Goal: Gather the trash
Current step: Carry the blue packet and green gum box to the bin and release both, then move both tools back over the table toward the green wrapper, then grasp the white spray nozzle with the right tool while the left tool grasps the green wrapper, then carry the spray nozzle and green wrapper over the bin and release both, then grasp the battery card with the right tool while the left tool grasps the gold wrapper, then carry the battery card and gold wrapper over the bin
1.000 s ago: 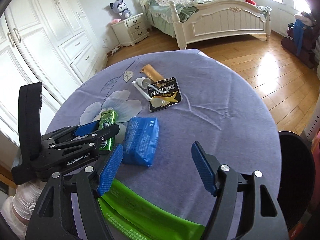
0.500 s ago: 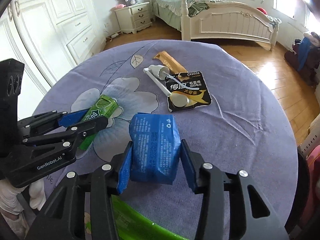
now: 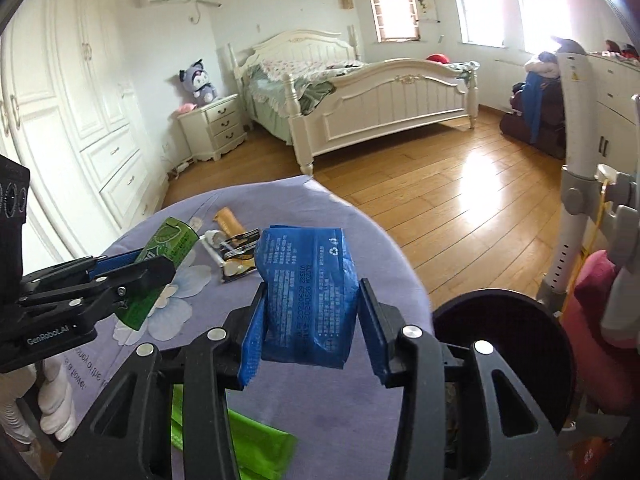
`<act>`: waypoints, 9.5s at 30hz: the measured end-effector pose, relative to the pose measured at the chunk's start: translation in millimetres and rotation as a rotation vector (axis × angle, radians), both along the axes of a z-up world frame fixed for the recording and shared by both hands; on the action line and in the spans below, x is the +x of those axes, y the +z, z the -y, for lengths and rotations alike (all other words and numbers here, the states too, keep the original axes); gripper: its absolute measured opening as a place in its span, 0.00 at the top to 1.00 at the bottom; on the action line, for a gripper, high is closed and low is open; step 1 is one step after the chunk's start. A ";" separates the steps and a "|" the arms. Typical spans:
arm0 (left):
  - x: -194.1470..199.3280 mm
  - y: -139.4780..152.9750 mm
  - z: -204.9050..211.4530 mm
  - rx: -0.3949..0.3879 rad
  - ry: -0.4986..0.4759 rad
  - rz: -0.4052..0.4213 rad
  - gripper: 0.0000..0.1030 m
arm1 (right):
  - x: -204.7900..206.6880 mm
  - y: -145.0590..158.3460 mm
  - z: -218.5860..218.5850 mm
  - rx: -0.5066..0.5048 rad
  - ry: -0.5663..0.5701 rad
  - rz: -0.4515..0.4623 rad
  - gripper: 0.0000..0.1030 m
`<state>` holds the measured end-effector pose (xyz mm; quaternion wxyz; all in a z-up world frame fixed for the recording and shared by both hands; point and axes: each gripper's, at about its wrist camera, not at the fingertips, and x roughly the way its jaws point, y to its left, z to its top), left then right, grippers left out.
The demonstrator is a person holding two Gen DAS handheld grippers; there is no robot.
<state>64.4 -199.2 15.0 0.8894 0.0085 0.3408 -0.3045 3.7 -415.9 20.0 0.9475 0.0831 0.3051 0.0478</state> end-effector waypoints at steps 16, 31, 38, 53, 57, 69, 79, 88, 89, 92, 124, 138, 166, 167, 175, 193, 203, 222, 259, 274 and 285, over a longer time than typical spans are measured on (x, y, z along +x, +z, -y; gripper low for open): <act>-10.0 -20.6 153.2 -0.013 -0.282 -0.035 0.68 | -40.9 -24.1 115.8 -0.054 -0.293 -0.016 0.59; 4.1 -62.5 218.9 0.046 -0.348 -0.115 0.68 | -46.6 -59.1 146.1 -0.079 -0.362 -0.090 0.59; 4.5 -70.9 230.7 0.067 -0.362 -0.125 0.68 | -45.2 -69.9 155.9 -0.079 -0.370 -0.117 0.59; 4.2 -78.2 241.8 0.101 -0.377 -0.137 0.68 | -44.4 -81.4 167.8 -0.060 -0.377 -0.147 0.59; 3.6 -80.7 245.3 0.109 -0.380 -0.142 0.68 | -43.7 -83.4 169.7 -0.058 -0.377 -0.153 0.59; 2.7 -84.7 253.7 0.118 -0.388 -0.150 0.68 | -44.1 -87.8 171.6 -0.043 -0.382 -0.170 0.58; 2.7 -84.4 255.8 0.126 -0.379 -0.144 0.67 | -44.0 -91.3 179.7 -0.033 -0.399 -0.182 0.53; -6.0 -66.6 249.6 0.114 -0.347 -0.071 0.35 | -47.9 -90.9 177.1 -0.026 -0.402 -0.182 0.39; -7.9 -63.9 247.5 0.114 -0.341 -0.062 0.29 | -47.9 -90.2 175.6 -0.027 -0.398 -0.182 0.39; -12.1 -55.2 236.7 0.110 -0.331 -0.045 0.24 | -47.8 -87.2 169.3 -0.031 -0.386 -0.180 0.39; -3.0 -89.6 0.9 0.323 -0.287 -0.023 0.78 | 101.9 1.6 -66.1 -0.023 0.341 -0.166 0.25; 19.2 -89.5 -87.2 0.202 0.031 -0.127 0.86 | 200.9 -51.1 -180.4 -0.286 0.530 -0.329 0.47; 15.0 -61.0 -48.8 0.137 0.037 -0.069 0.87 | 13.8 -10.6 -10.3 0.123 0.153 -0.096 0.69; 11.0 -55.3 -42.3 0.129 0.028 -0.059 0.87 | 9.2 -10.9 -2.9 0.119 0.130 -0.091 0.69; -13.7 -20.3 36.4 0.090 -0.097 0.001 0.87 | -23.9 -5.0 52.9 0.059 -0.045 -0.019 0.69; -15.1 -33.6 197.6 0.066 -0.343 -0.020 0.87 | -49.3 -40.8 143.9 0.021 -0.283 -0.059 0.69; -8.1 -51.6 219.4 0.074 -0.361 -0.062 0.87 | -47.9 -56.8 159.0 0.037 -0.298 -0.091 0.69; -14.2 -31.7 211.9 0.094 -0.291 0.021 0.14 | -55.0 -63.8 161.0 0.067 -0.325 -0.125 0.31; 201.7 -83.2 -40.6 0.023 0.299 -0.221 0.95 | 84.3 -30.4 -57.7 -0.095 0.266 -0.182 0.27; 144.6 -51.6 -93.6 -0.022 0.293 -0.093 0.96 | 162.9 -58.3 -127.9 -0.237 0.346 -0.315 0.16; 90.3 -47.3 -98.0 -0.036 0.244 -0.070 0.96 | 128.3 -48.0 -107.2 -0.067 0.336 -0.285 0.44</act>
